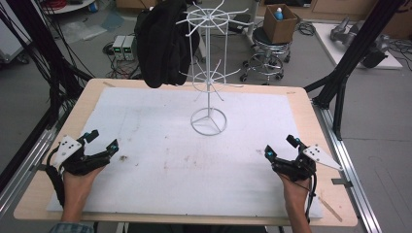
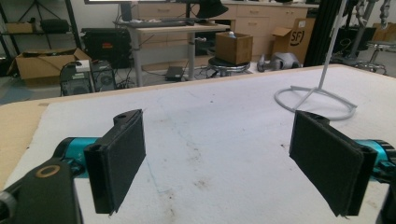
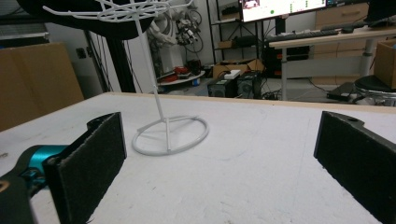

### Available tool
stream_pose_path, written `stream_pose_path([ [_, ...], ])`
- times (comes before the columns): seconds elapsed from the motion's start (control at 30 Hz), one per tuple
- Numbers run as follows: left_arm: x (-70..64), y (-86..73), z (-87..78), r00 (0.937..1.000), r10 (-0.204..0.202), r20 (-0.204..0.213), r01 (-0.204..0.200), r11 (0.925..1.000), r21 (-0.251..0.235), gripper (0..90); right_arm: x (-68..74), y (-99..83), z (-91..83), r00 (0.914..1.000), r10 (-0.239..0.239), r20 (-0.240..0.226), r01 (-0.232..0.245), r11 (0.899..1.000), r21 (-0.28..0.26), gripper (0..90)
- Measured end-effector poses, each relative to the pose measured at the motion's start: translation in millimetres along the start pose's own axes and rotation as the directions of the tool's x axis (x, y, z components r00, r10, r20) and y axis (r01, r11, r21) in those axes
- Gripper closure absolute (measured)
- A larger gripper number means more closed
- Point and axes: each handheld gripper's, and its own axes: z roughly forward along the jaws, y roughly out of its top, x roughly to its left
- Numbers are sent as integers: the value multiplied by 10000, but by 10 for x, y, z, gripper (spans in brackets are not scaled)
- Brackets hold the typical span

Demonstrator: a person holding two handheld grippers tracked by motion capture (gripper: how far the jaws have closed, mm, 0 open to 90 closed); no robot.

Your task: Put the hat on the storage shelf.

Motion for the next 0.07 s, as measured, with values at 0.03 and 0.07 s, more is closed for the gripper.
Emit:
stream_pose_path([
  [0.03, -2, -4, 2, 10000, -21, -18, 21, 10000, -25, 187, 1, 1, 2, 10000, -22, -4, 22, 10000, -22, 15],
  [0.07, -1, -8, 2, 10000, -15, -20, 15, 10000, -19, 187, 1, 1, 2, 10000, -29, -2, 29, 10000, -12, 15],
])
